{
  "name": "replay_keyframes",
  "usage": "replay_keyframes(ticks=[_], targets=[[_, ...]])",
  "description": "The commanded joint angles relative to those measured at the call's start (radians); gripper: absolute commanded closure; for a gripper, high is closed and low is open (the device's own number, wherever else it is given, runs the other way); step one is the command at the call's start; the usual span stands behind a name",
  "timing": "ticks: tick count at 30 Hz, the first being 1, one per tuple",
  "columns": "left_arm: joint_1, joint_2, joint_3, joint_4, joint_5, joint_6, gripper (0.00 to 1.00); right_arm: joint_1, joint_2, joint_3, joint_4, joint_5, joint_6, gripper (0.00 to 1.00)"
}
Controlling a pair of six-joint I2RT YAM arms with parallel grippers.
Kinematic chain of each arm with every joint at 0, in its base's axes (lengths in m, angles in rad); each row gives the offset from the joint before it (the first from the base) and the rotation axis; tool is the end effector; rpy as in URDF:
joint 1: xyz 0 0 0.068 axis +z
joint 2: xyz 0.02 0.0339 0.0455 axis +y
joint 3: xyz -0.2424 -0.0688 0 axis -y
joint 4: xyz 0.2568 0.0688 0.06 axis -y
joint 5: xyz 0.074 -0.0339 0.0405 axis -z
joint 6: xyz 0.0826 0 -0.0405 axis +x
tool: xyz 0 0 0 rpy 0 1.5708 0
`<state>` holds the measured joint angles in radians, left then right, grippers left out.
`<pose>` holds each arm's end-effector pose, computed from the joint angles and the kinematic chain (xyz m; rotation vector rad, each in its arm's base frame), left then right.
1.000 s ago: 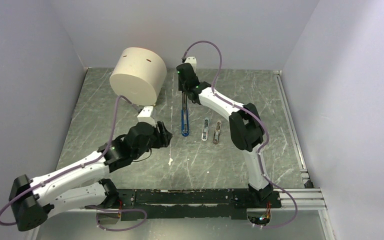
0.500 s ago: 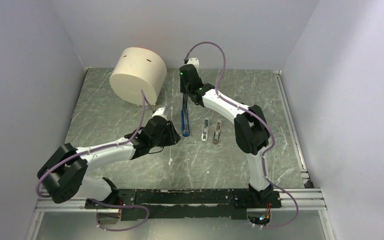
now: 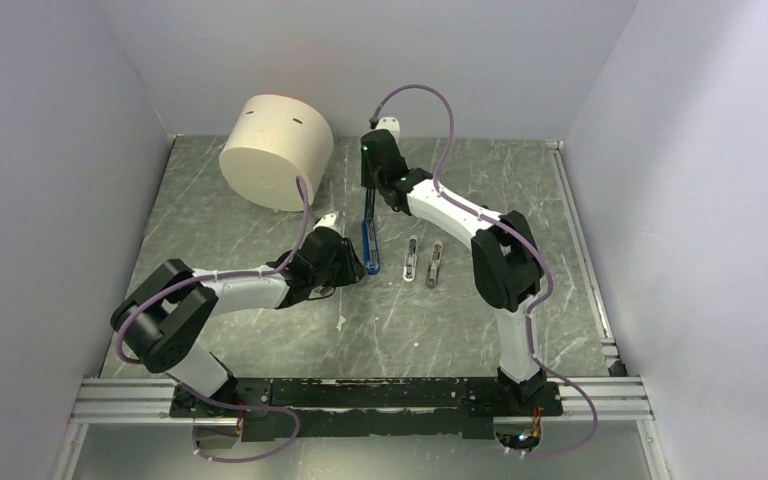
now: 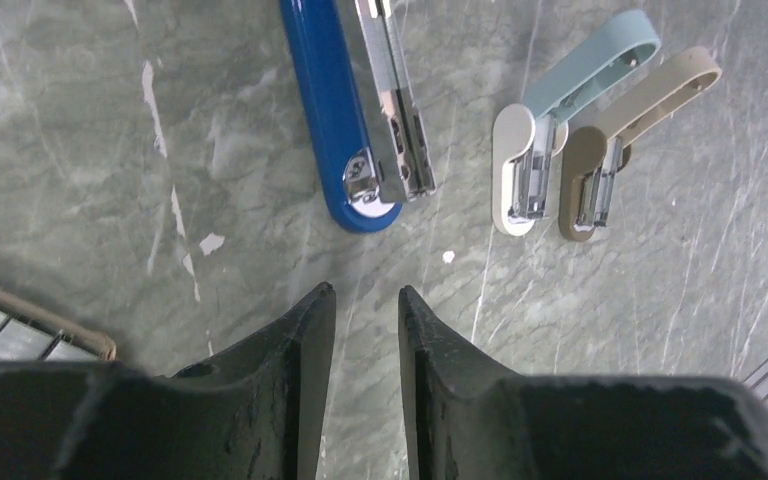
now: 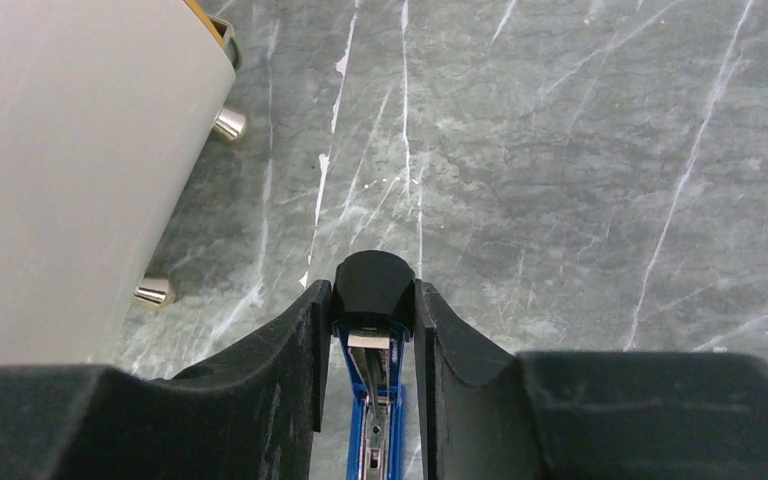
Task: Load the staples into the stapler
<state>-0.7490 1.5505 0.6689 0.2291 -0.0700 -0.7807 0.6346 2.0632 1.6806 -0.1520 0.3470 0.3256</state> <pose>0.2595 -0.2334 0.1009 -0.0773 2.3294 -0.7389 0.4400 0.2891 0.2096 -0.1141 2.0749 0.2230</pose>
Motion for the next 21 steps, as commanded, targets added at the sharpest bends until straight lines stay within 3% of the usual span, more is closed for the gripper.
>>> replay_keyframes(ticks=[1,10,21], targets=[[0.019,0.038,0.036,0.122,0.044,0.019,0.65,0.007,-0.039,-0.003,0.008,-0.01,0.019,0.8],[0.022,0.156,0.055,0.199,0.018,-0.003,0.7,0.011,-0.036,0.008,-0.003,0.018,0.018,0.81],[0.071,0.226,0.016,0.296,0.1,-0.084,0.7,0.019,-0.049,-0.01,0.008,0.014,0.011,0.81]])
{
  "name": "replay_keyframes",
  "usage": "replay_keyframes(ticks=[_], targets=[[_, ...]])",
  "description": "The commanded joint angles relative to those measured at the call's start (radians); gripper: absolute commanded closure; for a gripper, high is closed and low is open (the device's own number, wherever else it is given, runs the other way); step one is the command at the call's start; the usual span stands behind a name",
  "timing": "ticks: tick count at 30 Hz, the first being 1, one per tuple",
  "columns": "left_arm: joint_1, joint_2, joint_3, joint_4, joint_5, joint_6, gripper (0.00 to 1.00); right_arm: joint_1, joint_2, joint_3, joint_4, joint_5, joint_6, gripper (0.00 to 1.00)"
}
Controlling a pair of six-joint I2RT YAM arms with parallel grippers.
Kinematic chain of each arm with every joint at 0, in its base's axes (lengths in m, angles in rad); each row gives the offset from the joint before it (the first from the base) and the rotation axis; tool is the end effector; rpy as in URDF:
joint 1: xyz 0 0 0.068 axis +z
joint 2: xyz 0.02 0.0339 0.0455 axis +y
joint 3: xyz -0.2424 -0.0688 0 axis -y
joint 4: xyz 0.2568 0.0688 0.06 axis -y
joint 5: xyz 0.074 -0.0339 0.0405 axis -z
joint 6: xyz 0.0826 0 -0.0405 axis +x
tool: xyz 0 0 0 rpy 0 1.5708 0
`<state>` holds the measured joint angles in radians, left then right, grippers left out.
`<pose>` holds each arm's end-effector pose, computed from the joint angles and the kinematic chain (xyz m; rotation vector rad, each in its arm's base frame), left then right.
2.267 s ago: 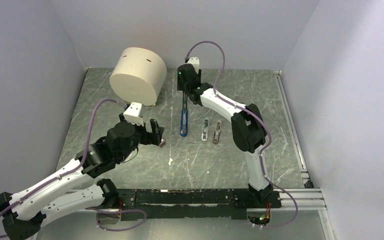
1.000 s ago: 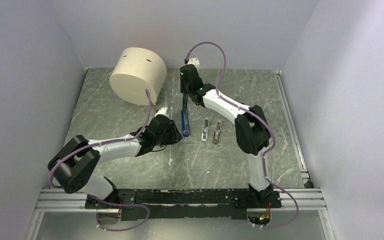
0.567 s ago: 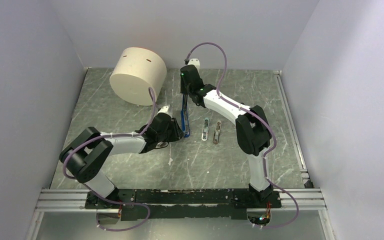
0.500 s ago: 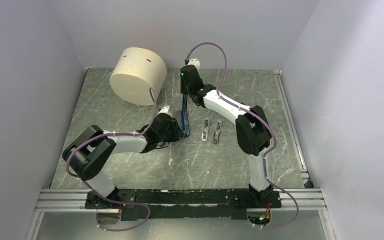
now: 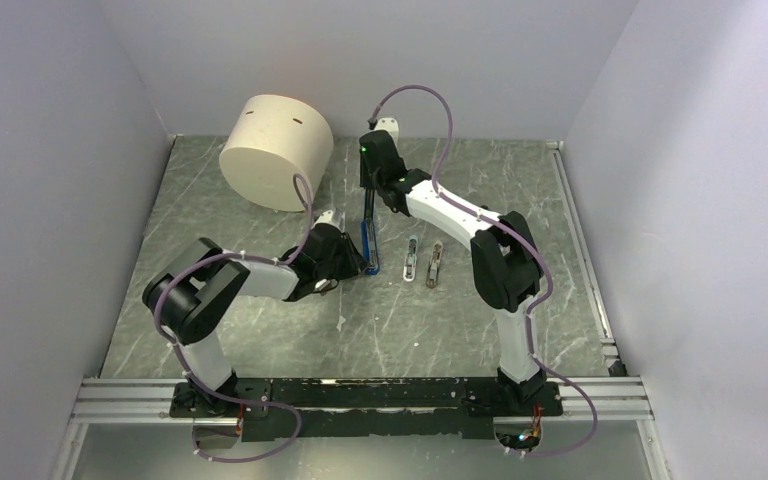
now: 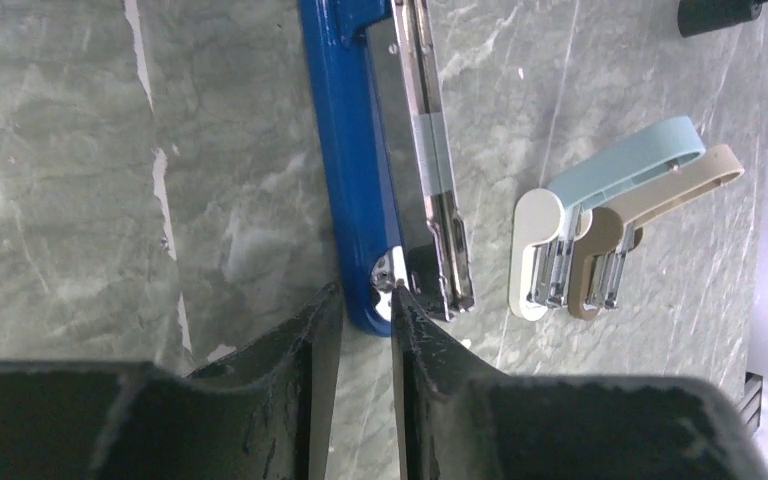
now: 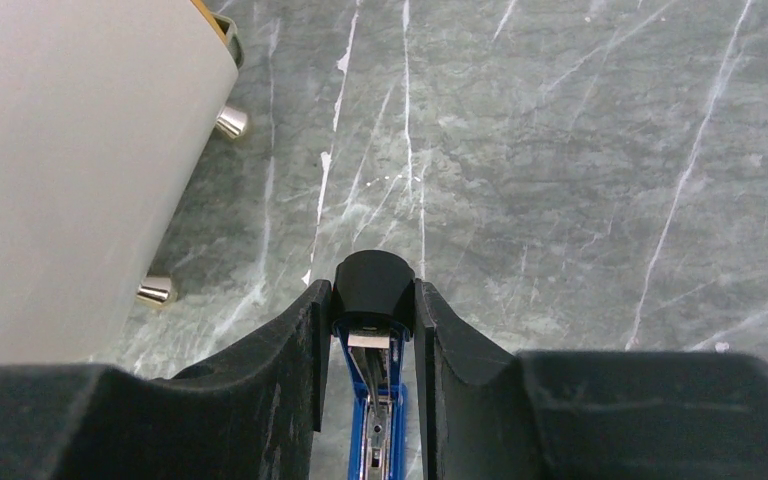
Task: Load the staples into the stapler
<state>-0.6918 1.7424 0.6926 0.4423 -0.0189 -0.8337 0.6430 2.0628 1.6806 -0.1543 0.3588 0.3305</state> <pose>0.2858 -0.2347 0.0701 -0.1748 2.2993 -0.8170 0.4377 0.2917 0.2097 -0.1110 2.0741 0.2185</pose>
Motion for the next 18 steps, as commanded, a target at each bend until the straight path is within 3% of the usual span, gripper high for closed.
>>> replay_keyframes(ticks=[1,9,18], targets=[[0.014,0.043,-0.003,0.074,0.051,-0.032,0.72,0.012,-0.051,-0.011,0.012,0.002,0.005,0.81],[0.013,0.091,0.03,-0.079,0.02,-0.036,0.77,0.028,-0.078,-0.038,0.011,-0.009,0.003,0.81],[-0.003,0.087,-0.016,-0.111,-0.027,-0.011,0.84,0.046,-0.14,-0.096,0.012,-0.023,-0.008,0.81]])
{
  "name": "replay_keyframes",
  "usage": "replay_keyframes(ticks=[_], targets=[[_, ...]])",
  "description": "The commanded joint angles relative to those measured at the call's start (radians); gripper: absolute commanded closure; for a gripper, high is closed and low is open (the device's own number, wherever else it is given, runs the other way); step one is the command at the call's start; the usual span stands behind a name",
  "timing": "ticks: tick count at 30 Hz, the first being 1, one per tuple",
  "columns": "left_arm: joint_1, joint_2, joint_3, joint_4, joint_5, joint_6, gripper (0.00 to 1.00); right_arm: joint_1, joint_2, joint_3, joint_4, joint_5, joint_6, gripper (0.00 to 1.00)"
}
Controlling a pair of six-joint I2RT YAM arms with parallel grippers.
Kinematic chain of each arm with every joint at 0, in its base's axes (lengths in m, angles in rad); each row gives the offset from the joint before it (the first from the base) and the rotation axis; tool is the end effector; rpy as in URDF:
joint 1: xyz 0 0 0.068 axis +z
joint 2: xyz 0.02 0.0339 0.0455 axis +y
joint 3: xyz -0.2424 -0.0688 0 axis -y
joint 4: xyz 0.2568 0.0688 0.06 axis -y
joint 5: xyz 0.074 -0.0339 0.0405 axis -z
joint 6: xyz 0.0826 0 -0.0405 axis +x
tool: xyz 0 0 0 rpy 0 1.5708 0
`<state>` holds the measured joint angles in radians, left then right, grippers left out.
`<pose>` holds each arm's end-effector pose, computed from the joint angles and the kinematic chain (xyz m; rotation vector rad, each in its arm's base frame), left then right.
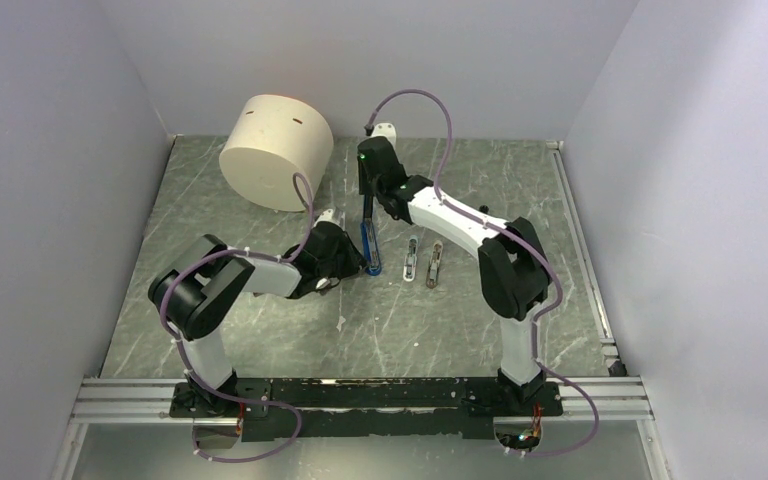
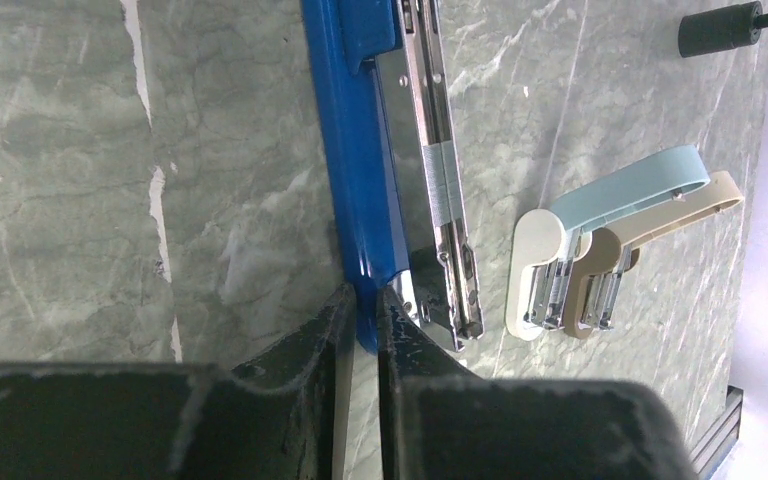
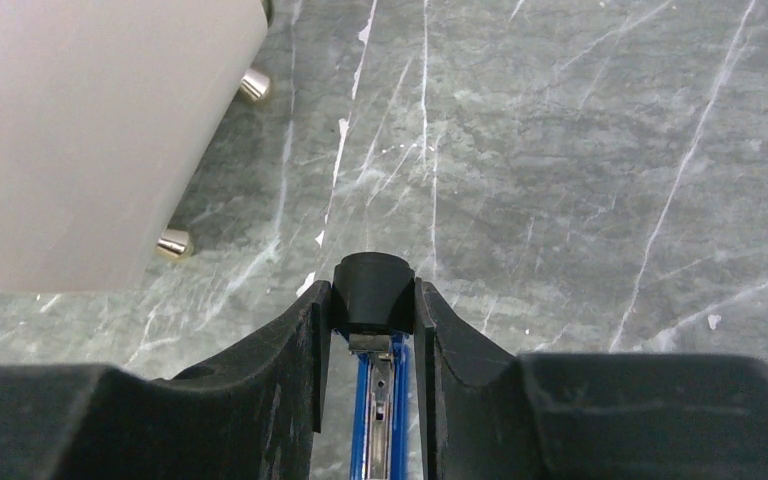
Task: Load the staples into the stapler
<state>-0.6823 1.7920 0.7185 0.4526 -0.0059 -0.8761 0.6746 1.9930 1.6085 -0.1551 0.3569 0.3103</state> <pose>0.2920 -0.2366 0.0618 -0.2289 2.3179 -0.8367 0.4161 0.2959 0.2161 -0.1669 2.0742 0.2256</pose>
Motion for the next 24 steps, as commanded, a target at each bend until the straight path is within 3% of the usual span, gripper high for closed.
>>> replay_keyframes(ticks=[1,24], targets=[[-0.014,0.038,-0.045,-0.122,-0.045,0.032,0.85,0.014,-0.079,-0.035,0.017,-0.028,0.012,0.81],[-0.038,0.049,-0.046,-0.162,-0.12,0.032,0.81,0.073,-0.243,-0.231,0.005,0.075,0.054,0.83]])
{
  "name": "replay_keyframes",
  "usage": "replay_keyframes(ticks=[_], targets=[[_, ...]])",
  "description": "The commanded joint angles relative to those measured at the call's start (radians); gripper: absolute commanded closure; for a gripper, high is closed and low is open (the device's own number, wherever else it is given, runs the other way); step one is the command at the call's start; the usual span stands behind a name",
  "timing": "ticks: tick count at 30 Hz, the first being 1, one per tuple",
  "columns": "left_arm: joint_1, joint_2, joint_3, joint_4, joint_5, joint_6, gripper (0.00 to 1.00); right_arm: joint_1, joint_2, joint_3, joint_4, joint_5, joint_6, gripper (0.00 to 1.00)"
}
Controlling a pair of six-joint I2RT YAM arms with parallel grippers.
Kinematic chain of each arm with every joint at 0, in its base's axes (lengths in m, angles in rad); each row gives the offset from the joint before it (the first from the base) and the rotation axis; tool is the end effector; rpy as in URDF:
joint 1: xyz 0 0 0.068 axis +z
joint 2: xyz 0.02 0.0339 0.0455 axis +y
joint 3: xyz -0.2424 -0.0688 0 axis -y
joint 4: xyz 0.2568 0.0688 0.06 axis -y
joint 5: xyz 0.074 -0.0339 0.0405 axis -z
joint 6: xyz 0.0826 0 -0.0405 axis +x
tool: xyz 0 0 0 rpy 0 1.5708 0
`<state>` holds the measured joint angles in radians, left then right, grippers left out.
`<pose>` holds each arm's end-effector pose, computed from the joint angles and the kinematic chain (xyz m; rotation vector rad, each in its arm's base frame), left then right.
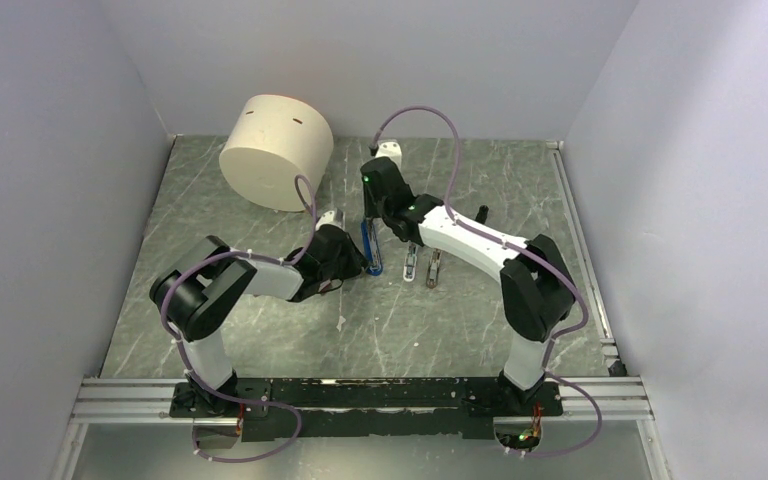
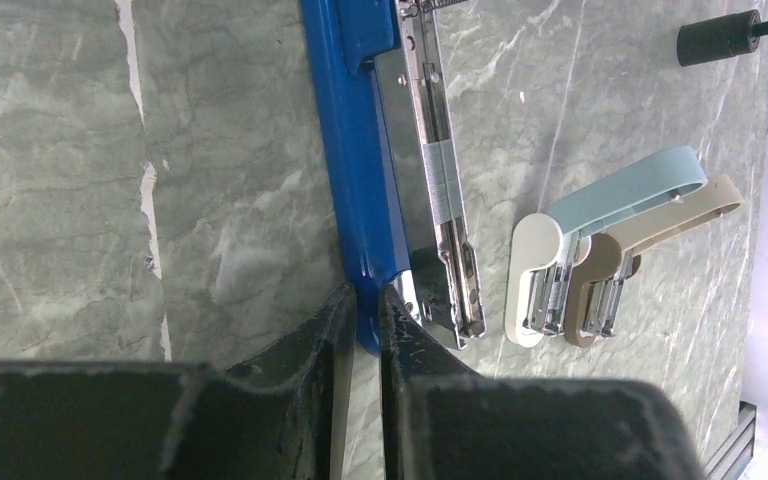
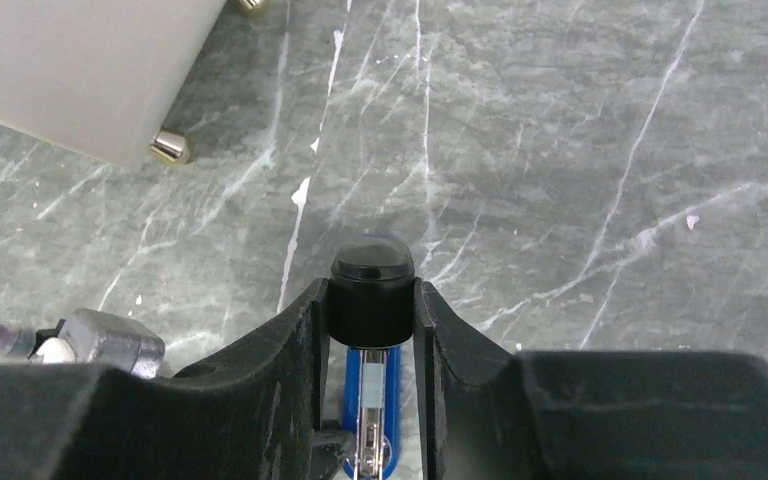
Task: Load the staples into the stapler
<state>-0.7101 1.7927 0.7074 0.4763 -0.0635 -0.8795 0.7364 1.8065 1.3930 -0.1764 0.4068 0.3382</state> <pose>0.2874 -0.2402 0.0613 -0.2328 2.2906 -0.8061 0.3631 0.2850 0.2176 -0.1887 2.1051 0.2019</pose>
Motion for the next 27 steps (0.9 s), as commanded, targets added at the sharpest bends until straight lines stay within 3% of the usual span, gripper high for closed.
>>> replay_keyframes(ticks=[1,27], targets=[[-0.01,0.049,-0.033,-0.187,-0.061,0.035,0.81,0.014,-0.06,-0.024,0.029,0.025,0.025,0.83],[-0.011,0.05,-0.036,-0.191,-0.063,0.023,0.81,0.098,-0.163,-0.217,0.086,0.067,0.057,0.85]])
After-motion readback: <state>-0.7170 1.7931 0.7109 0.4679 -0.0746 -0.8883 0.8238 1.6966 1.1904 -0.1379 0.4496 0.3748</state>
